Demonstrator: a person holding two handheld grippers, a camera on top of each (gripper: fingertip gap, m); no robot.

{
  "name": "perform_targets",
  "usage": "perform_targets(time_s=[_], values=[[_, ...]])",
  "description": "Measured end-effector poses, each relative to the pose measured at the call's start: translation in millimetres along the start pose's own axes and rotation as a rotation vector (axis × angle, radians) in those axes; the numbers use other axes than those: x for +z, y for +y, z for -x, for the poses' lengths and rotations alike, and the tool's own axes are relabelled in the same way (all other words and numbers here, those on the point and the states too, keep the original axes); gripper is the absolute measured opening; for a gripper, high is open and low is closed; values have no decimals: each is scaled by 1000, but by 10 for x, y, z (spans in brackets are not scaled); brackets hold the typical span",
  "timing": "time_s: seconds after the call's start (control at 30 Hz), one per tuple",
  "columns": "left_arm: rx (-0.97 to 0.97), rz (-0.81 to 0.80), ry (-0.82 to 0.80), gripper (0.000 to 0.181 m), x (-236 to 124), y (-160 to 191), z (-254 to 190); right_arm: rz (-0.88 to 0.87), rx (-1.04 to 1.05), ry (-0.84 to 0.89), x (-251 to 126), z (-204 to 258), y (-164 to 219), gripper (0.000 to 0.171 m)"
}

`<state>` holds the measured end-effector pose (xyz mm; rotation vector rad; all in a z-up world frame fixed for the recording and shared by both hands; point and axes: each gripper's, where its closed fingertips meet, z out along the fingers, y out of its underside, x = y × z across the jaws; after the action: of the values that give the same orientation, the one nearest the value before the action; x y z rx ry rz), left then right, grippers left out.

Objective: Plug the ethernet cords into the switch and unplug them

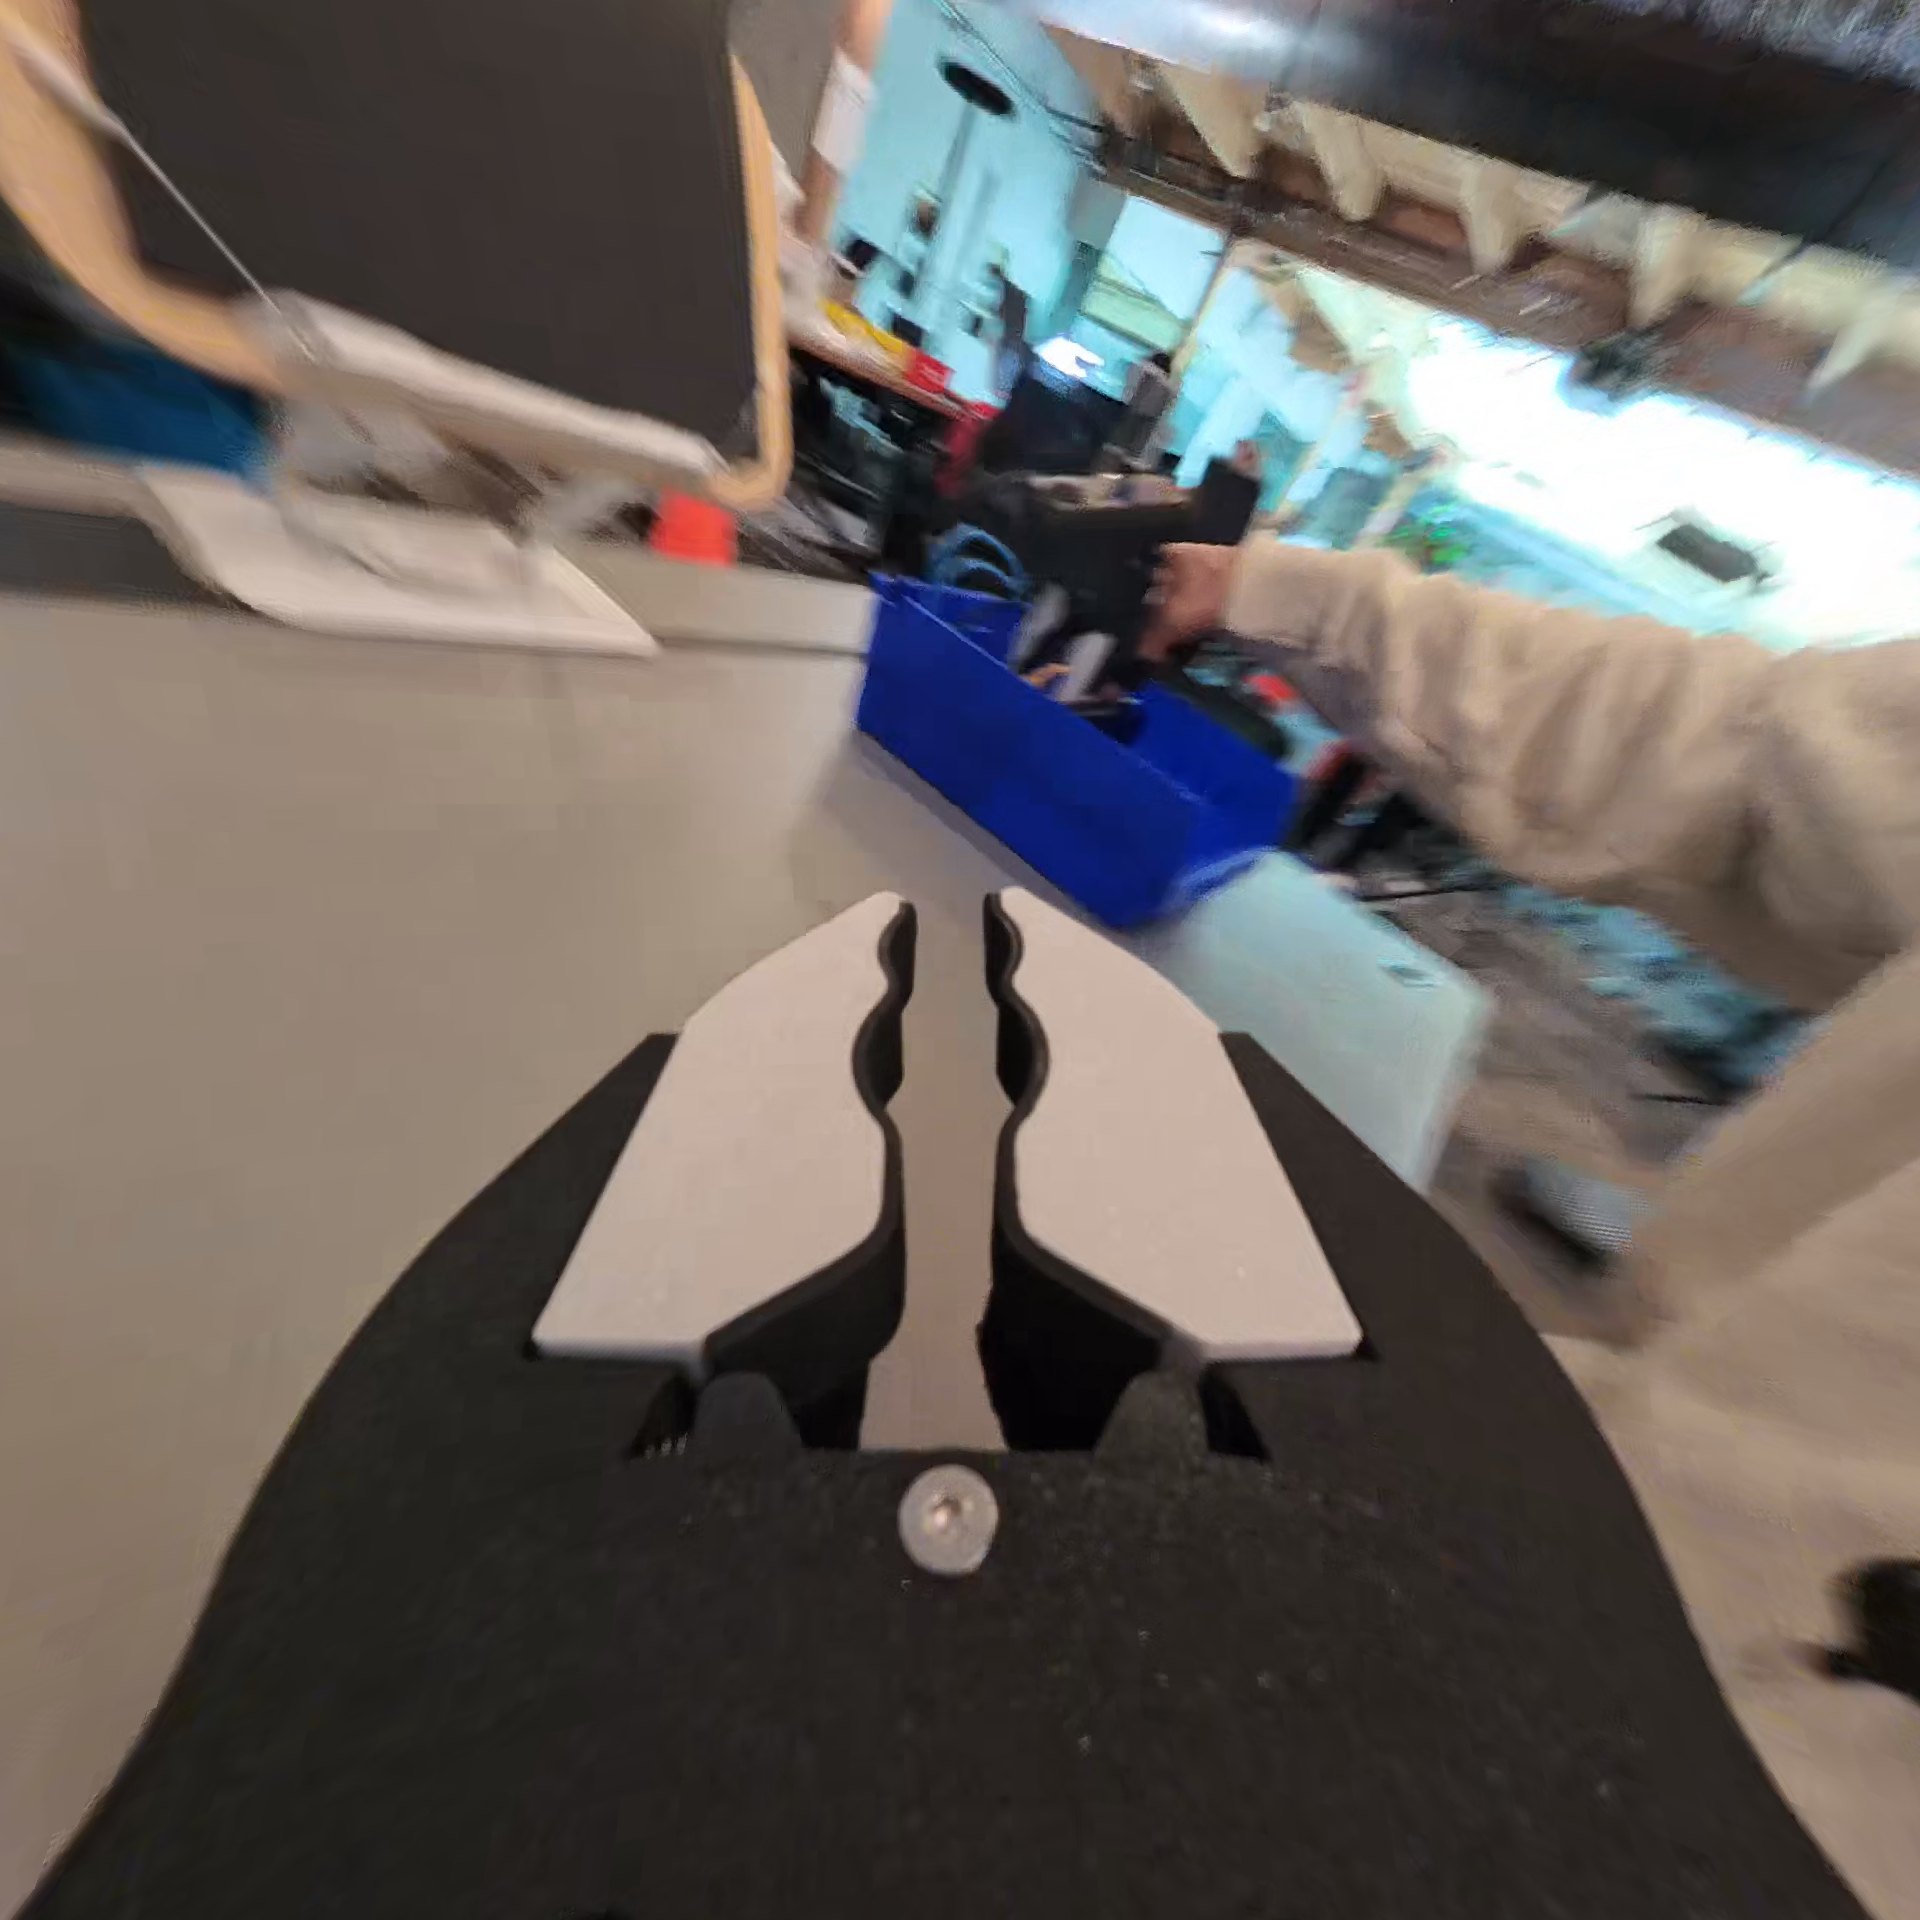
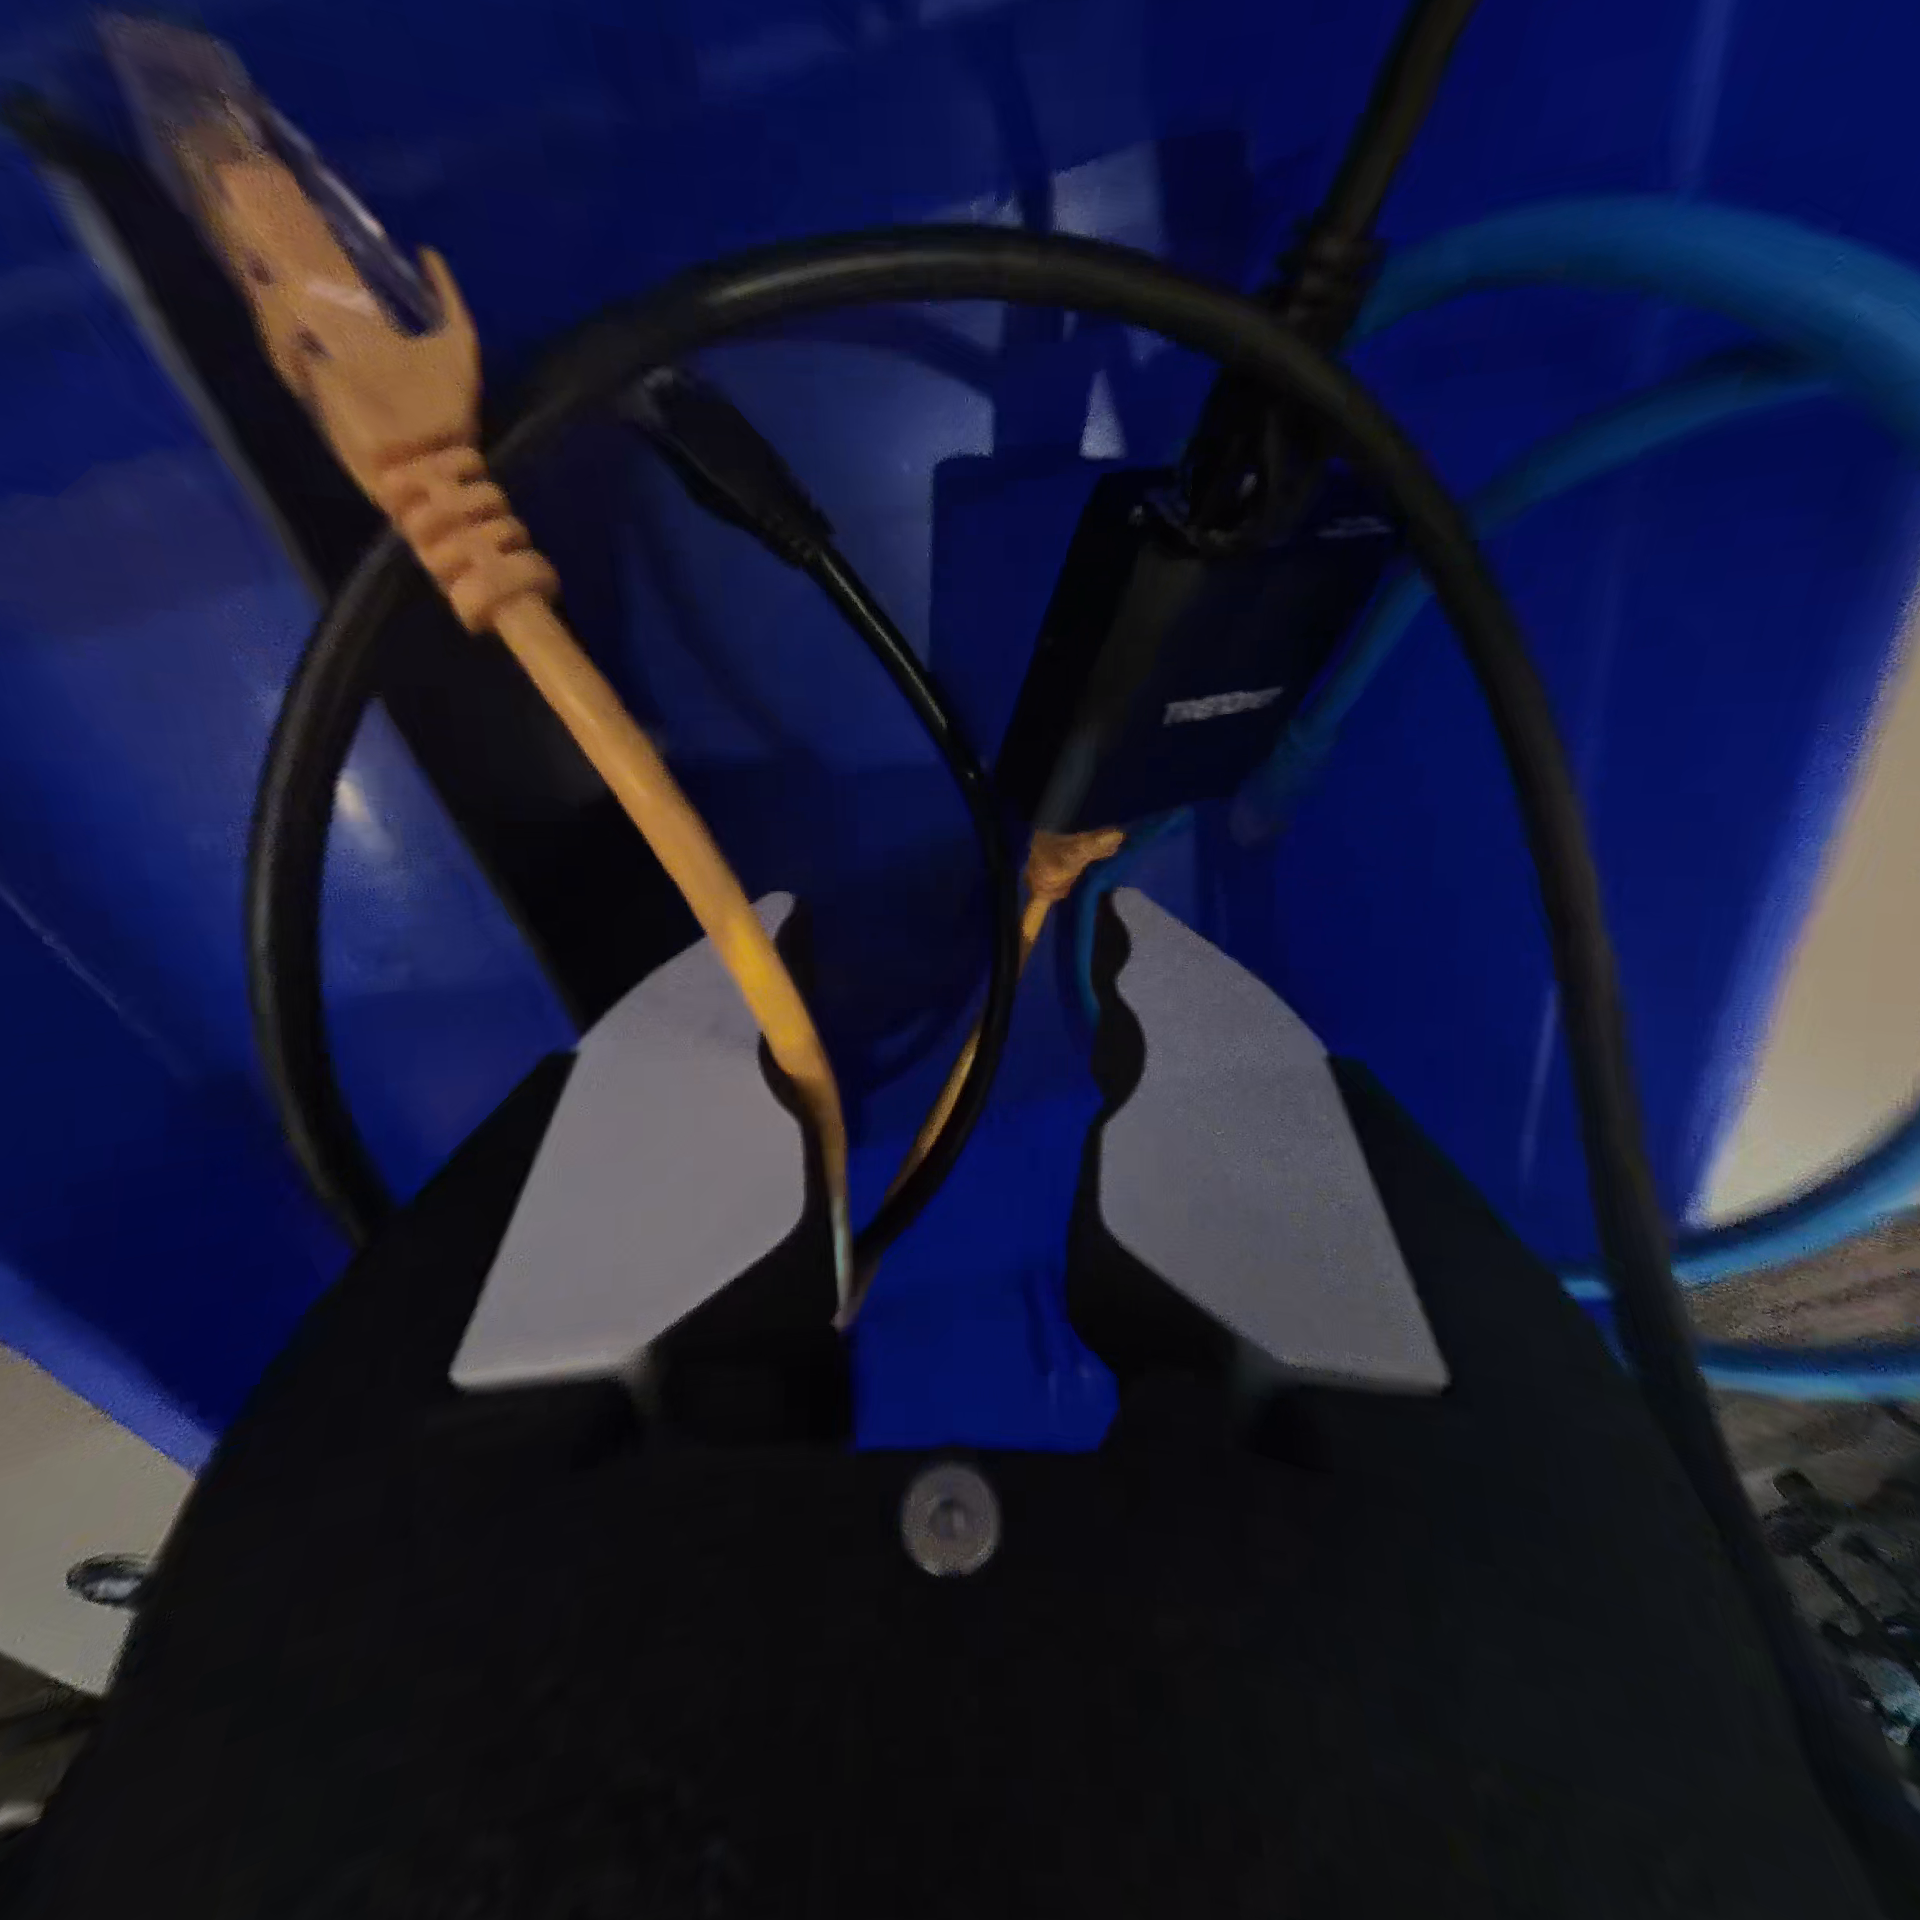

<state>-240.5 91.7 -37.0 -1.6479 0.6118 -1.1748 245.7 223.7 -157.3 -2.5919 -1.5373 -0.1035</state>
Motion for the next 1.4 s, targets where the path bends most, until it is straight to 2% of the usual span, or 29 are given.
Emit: perform_targets(time_s=[0.03,0.13,0.27,0.33,0.43,0.5,0.57,0.6,0.67,0.7,0.73,0.77,0.8,0.9,0.97,1.1,1.2,1.27,1.4], values=[[103,-23,-84,11,-65,-64,35,-24,12,18,-92,-4,-8,52],[253,-12,-232,13,-208,-122,107,-102,14,65,-421,19,-31,55],[213,20,-252,38,-260,-30,258,-190,41,154,-960,7,-60,59],[152,30,-204,38,-259,9,272,-207,54,196,-1233,-14,-67,60],[146,-9,-173,22,-301,-37,268,-293,98,318,-1674,-5,-148,58],[181,-41,-196,22,-381,-111,254,-409,164,407,-1925,116,-217,60],[245,-69,-287,22,-551,-181,258,-543,296,480,-2070,321,-228,58],[298,-99,-354,22,-684,-225,251,-612,406,479,-2067,470,-205,57],[411,-132,-535,20,-997,-247,300,-744,631,391,-1911,874,-190,68],[436,-112,-624,19,-1141,-192,370,-838,698,356,-1820,1090,-224,64],[430,-66,-704,19,-1265,-97,472,-938,737,364,-1734,1280,-258,59],[402,-7,-764,22,-1362,11,583,-1008,779,414,-1626,1435,-244,61],[365,38,-778,28,-1403,95,659,-1034,810,474,-1488,1577,-201,61],[243,59,-685,40,-1310,203,705,-1035,920,643,-1101,1901,21,54],[211,70,-659,40,-1261,256,703,-1018,966,689,-923,2035,152,51],[244,71,-653,38,-1221,242,648,-990,918,767,-1036,1983,274,51],[201,45,-599,48,-1148,264,572,-973,965,723,-907,1962,317,57],[177,31,-576,48,-1124,269,551,-975,987,708,-879,1962,324,59],[223,42,-632,49,-1181,246,635,-956,978,720,-865,1941,340,61]])
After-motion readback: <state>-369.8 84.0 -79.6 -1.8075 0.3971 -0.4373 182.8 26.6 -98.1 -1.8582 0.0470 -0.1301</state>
